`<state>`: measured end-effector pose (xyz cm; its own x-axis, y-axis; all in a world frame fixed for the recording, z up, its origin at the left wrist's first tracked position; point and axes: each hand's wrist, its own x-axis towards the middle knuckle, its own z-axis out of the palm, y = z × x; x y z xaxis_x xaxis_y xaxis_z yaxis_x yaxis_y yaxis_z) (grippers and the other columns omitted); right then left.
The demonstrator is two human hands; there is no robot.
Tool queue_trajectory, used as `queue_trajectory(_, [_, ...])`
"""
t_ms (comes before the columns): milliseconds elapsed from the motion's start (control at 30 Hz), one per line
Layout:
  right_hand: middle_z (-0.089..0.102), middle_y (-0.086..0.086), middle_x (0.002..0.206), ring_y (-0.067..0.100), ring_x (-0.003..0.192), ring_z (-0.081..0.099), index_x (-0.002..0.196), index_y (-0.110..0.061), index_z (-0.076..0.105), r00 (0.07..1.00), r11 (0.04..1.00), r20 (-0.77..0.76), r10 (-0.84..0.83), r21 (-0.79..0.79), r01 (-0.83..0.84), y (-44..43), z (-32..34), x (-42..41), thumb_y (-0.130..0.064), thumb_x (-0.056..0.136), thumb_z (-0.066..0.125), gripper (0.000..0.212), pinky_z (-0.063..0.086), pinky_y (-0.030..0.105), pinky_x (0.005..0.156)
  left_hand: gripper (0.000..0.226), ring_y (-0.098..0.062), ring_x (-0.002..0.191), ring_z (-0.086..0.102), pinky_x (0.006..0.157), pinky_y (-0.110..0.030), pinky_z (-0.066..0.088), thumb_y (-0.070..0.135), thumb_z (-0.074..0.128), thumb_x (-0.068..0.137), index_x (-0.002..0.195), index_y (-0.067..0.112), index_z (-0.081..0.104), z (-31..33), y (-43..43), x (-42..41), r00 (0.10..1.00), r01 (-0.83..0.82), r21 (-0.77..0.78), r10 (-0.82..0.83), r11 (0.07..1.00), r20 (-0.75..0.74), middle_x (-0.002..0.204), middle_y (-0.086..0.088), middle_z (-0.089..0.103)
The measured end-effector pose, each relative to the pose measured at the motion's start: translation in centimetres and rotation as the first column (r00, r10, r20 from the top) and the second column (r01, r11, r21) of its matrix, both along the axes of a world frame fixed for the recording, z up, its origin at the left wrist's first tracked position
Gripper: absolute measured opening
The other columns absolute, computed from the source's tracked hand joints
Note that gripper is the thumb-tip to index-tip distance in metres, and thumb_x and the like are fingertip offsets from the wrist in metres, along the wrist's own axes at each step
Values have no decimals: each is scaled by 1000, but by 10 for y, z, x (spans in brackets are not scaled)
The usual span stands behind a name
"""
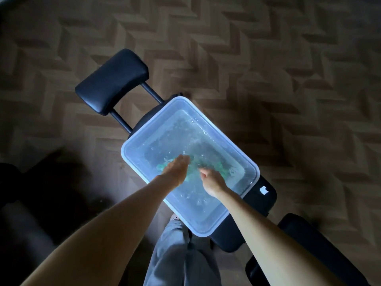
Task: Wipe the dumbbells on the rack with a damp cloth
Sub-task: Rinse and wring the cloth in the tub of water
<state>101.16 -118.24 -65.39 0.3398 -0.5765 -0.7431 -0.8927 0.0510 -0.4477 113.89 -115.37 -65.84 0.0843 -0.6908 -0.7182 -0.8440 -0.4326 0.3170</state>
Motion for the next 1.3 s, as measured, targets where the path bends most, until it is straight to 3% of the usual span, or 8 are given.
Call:
queue_trajectory(200, [61, 21, 108, 32, 107, 56, 101, 2, 60, 995, 996, -80, -54, -69, 49, -15, 2, 6, -4, 97, 31, 30, 44, 31, 79, 28, -34, 114, 51, 90, -35, 41, 0, 41, 88, 113, 3, 52, 4, -7, 2, 976, -219, 16, 219, 976, -14, 121, -20, 55])
queue_trajectory(433, [59, 3, 108, 17, 90, 54, 122, -16, 51, 927, 968, 284, -245, 20, 250, -21, 61, 9, -8, 82, 61, 42, 39, 21, 64, 22, -28, 62, 33, 51, -23, 25, 14, 52, 64, 52, 20, 36, 85, -23, 1, 878, -430, -354, 295, 831, -376, 52, -3, 38])
queue_trajectory(567, [59, 6, 84, 20, 81, 56, 92, -4, 67, 904, 964, 356, -237, -28, 263, -22, 92, 12, -15, 84, 64, 14, 37, 24, 65, 13, -10, 53, 43, 51, -14, 34, 11, 47, 57, 53, 22, 50, 122, -21, 0, 707, -600, -313, 306, 736, -638, 51, 7, 49])
queue_trajectory(700, [58, 4, 70, 10, 61, 56, 77, -9, 66, 676, 801, 431, -598, 285, 527, -23, 123, 8, -8, 87, 59, 12, 44, 17, 59, 30, -9, 83, 53, 58, -9, 39, -4, 48, 60, 83, 14, 56, 126, -15, 13, 604, -711, -179, 459, 680, -652, 85, 1, 56])
queue_trajectory(833, [64, 7, 81, 19, 75, 63, 89, -10, 63, 414, 623, 466, -782, 560, 546, -20, 139, 8, -6, 91, 49, 15, 53, 31, 68, 64, -18, 97, 52, 71, -23, 45, -10, 58, 74, 131, 15, 43, 114, 4, 10, 844, -334, -3, 298, 943, -446, 110, -4, 55])
queue_trajectory(1133, [64, 11, 86, 24, 77, 63, 91, -7, 58, -33, 180, 248, -968, 781, 598, -12, 128, -8, -8, 95, 35, 23, 53, 36, 72, 9, -19, 77, 48, 57, -24, 35, 2, 58, 83, 85, 10, 54, 95, 11, 5, 760, -630, -232, 526, 741, -382, 81, -6, 56])
queue_trajectory(1200, [62, 12, 89, 25, 75, 63, 94, -6, 58, 76, 167, 162, -984, 678, 716, -8, 116, -14, -3, 94, 37, 21, 56, 35, 65, 16, -21, 77, 50, 64, -28, 40, -4, 55, 80, 83, 11, 51, 94, 10, 6, 712, -683, -254, 548, 685, -438, 83, -9, 58])
queue_trajectory(1300, [59, 16, 102, 27, 78, 64, 121, -4, 48, 479, 453, 57, -876, 436, 777, 0, 102, -15, 10, 91, 36, 35, 57, 34, 60, 32, -24, 78, 54, 65, -39, 50, -13, 47, 77, 91, 16, 50, 103, 5, 5, 654, -726, -243, 535, 644, -534, 89, -13, 61])
